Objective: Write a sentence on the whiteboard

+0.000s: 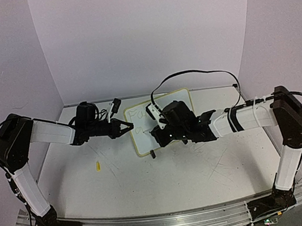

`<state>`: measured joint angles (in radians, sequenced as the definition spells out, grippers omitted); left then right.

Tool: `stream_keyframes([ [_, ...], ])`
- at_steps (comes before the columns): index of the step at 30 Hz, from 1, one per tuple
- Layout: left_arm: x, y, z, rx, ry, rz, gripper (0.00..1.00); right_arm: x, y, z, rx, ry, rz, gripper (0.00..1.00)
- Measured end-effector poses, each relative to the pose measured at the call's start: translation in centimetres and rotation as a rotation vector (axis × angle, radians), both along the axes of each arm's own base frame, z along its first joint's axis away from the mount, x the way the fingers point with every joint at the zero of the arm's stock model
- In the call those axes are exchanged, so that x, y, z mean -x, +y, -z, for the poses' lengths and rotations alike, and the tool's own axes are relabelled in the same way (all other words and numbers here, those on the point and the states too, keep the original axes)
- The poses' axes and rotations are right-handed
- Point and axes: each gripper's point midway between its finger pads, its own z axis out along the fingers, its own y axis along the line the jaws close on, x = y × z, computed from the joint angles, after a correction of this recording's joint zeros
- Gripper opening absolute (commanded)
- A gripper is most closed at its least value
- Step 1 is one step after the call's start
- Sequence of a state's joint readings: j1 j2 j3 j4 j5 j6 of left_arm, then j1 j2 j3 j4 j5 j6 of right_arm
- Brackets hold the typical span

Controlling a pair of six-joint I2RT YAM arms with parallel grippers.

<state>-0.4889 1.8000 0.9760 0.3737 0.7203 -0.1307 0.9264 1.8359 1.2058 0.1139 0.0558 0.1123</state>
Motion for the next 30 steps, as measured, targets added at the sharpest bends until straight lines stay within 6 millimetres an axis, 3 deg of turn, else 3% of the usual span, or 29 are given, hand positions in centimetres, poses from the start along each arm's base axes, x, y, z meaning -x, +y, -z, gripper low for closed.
stream_keyframes([
  [10,0.1,-0.1,0.0,0.0,-0.002,0.005,0.0,1.0,-0.3,1.6,0.011,0.044,-0.008,0.0],
  [23,0.1,-0.1,0.0,0.0,-0.003,0.006,0.0,2.5,0.8,4.0,0.04,0.091,-0.046,0.0],
  [30,0.1,-0.1,0.0,0.0,-0.004,0.005,0.0,2.3,2.4,3.0,0.015,0.089,-0.072,0.0],
])
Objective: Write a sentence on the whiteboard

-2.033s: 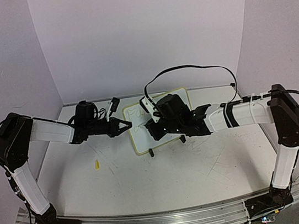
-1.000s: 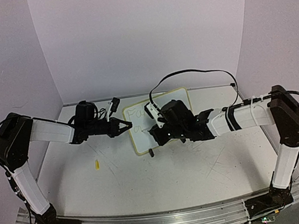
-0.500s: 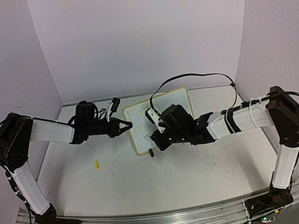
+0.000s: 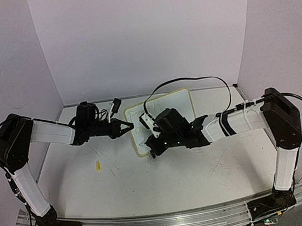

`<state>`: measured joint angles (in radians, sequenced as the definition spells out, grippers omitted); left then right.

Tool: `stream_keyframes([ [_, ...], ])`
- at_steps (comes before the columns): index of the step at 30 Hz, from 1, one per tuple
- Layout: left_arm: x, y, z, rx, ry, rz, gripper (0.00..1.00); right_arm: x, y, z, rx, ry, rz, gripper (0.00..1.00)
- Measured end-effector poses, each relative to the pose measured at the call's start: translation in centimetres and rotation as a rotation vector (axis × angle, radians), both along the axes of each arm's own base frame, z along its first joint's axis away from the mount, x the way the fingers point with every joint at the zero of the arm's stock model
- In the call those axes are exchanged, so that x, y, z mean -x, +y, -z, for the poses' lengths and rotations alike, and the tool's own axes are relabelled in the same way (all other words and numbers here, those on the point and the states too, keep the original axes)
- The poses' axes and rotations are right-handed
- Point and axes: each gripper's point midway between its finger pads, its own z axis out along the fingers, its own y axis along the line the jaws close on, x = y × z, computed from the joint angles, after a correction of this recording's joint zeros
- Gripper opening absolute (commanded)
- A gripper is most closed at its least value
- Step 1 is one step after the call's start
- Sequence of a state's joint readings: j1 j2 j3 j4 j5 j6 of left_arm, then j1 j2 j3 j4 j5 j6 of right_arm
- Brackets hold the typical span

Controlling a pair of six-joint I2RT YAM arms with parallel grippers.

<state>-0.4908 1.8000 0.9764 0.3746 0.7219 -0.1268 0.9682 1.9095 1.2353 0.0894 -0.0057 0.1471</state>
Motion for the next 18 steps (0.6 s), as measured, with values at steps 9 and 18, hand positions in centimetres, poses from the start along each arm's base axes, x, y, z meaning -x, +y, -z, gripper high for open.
stream_keyframes([
  [9,0.1,-0.1,0.0,0.0,0.0,0.002,0.0,-0.3,-1.8,-5.3,-0.054,-0.09,0.05,0.0],
  [18,0.1,-0.1,0.0,0.0,0.001,0.002,0.0,-1.7,-3.2,-7.2,-0.059,-0.144,0.094,0.0],
])
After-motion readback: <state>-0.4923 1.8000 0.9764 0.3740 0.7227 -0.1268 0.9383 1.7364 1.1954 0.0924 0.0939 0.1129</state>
